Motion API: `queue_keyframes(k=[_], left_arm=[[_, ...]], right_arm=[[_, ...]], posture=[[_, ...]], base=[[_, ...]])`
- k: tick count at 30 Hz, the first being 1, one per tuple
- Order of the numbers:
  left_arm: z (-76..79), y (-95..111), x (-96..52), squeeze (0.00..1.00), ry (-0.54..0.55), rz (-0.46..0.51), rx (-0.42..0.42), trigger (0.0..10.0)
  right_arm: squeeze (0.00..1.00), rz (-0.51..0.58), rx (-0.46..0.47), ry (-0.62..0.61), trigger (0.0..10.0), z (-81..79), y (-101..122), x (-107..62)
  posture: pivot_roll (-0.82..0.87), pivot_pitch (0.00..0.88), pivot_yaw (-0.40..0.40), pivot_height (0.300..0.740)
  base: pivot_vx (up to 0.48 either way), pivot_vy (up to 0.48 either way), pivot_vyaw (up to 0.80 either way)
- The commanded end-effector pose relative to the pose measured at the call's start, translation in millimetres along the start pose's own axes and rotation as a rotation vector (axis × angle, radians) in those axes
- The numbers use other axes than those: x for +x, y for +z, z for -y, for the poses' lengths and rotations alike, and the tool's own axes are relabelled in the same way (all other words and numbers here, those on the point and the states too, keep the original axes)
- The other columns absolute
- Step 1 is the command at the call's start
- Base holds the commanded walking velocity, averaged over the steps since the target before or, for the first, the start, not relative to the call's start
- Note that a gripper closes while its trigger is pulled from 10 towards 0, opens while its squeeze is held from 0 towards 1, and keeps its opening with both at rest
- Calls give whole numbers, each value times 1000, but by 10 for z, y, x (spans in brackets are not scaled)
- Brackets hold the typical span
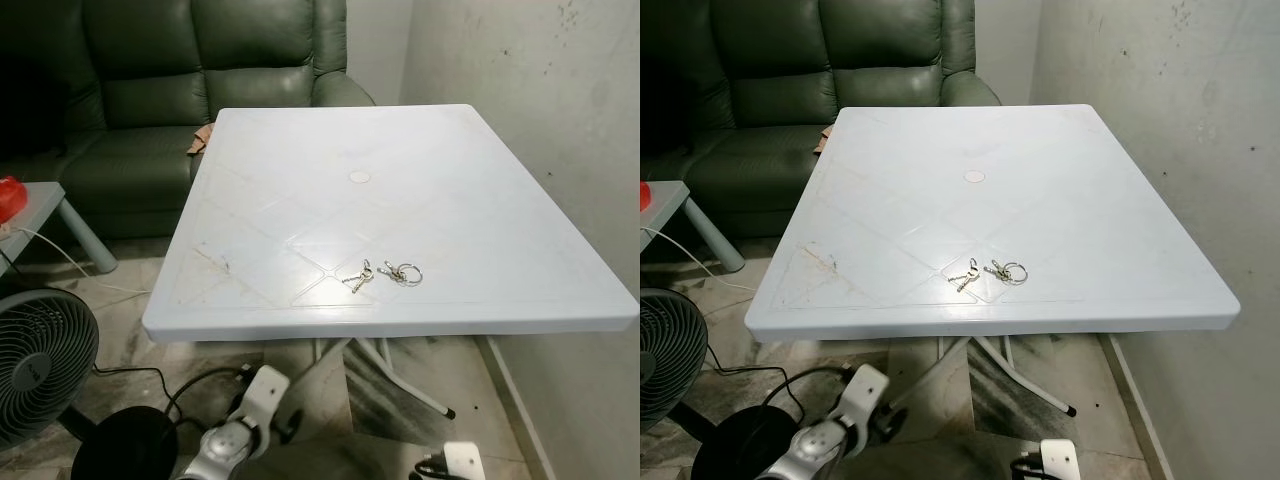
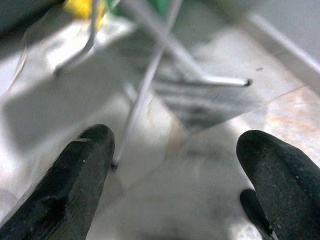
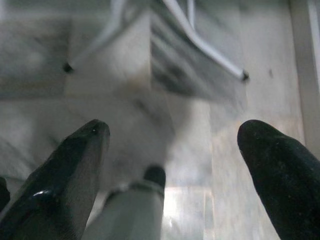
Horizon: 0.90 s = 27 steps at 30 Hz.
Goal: Hang keys on a hook
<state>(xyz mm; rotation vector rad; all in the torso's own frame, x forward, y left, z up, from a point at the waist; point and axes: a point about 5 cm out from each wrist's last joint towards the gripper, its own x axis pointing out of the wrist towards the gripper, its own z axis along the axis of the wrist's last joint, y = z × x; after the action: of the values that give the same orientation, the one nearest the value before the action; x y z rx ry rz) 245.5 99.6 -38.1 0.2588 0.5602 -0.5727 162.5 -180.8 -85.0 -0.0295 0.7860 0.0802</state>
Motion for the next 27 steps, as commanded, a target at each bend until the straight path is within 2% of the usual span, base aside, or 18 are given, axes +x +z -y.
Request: queue_keyframes(k=[1,5,11,15,17,22,25,27], left_arm=[[43,93,18,0,-64,50,82,10000],[138,165,39,0,-133,90,168,10000],[279,272,54,0,-220,165,246,10000],[292,301,50,0,-235,191,247,10000],[316,408,43,0,-267,266,271,10000],[310,458,29,0,-286,303,291,10000],[275,517,-8,0,-323,354,308,10000],[266,535,-15,0,-328,366,316,10000]], right_arm=[[0,64,-36,61,10000,-63,95,17],[0,122,-99,139,10000,-123,179,22],[0,212,-177,242,10000,-231,324,28],[0,239,-173,256,10000,-250,367,29],[0,324,-176,310,10000,-298,504,21],[0,379,-176,337,10000,-311,599,11],[0,457,-213,389,10000,-339,730,-27],[0,472,-216,406,10000,-351,753,-39]], posture=[[-75,0,24,740],[-80,0,27,740],[-89,0,32,740],[-90,0,34,740],[-88,0,38,740],[-90,14,42,740],[-91,42,45,740],[-92,52,47,740]], base=[[0,0,0],[0,0,0],[0,0,0],[0,0,0],[0,0,0],[0,0,0],[0,0,0],[0,0,0]])
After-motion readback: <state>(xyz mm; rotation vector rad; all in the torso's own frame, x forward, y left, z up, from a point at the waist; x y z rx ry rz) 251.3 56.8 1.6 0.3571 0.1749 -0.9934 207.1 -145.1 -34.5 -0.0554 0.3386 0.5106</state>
